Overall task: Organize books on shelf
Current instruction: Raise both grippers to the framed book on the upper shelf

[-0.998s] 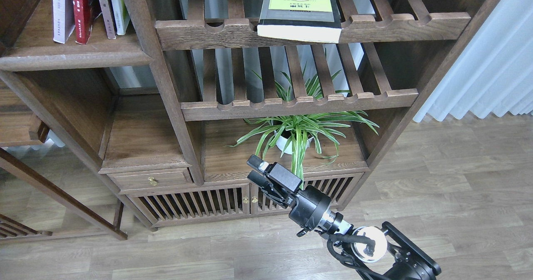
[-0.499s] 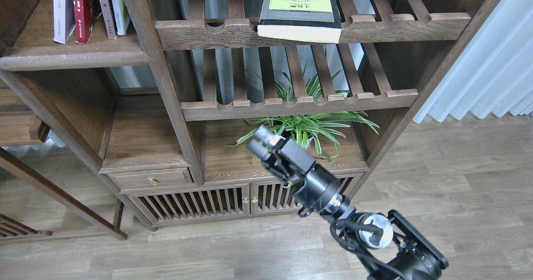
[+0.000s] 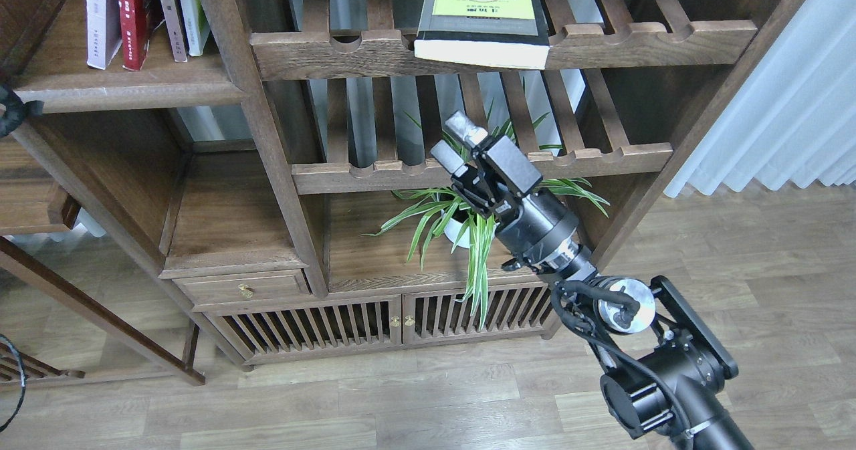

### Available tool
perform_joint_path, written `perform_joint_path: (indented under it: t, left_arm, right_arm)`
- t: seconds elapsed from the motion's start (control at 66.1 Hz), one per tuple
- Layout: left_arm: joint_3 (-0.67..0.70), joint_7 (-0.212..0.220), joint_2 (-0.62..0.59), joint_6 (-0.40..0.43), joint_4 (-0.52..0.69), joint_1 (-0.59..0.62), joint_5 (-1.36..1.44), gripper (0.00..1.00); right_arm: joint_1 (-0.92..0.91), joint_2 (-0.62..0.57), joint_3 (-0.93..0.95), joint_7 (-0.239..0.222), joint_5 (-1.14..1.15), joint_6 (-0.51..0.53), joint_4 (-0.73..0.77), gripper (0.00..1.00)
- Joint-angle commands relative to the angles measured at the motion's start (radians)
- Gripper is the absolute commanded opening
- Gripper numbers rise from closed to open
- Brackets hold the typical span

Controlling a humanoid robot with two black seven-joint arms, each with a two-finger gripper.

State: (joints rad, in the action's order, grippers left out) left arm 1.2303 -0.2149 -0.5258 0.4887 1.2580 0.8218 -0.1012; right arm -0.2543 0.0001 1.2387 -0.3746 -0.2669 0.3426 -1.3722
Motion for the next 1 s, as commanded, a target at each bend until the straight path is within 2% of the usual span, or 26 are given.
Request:
perform_joint_path:
  t: [0.0,0.439,0.983]
  left_arm:
    - [-0.003,-0.009,0.032,0.000,0.017,-0.018,0.002,1.00]
    - [-0.023,-0.004,0.121,0.000,0.107,-0.156,0.000,0.99]
    - [-0.075,0.005,0.210,0.000,0.123,-0.168,0.002,0.99]
  right_arm:
    - [-0.028,0.000,0.030,0.013,0.000,-0.040,0.002,0.96]
    - [-0.040,0.000,0.102,0.029,0.002,-0.099,0.013,0.95]
    - [-0.039,0.000,0.114,0.037,0.003,-0.108,0.018,0.94]
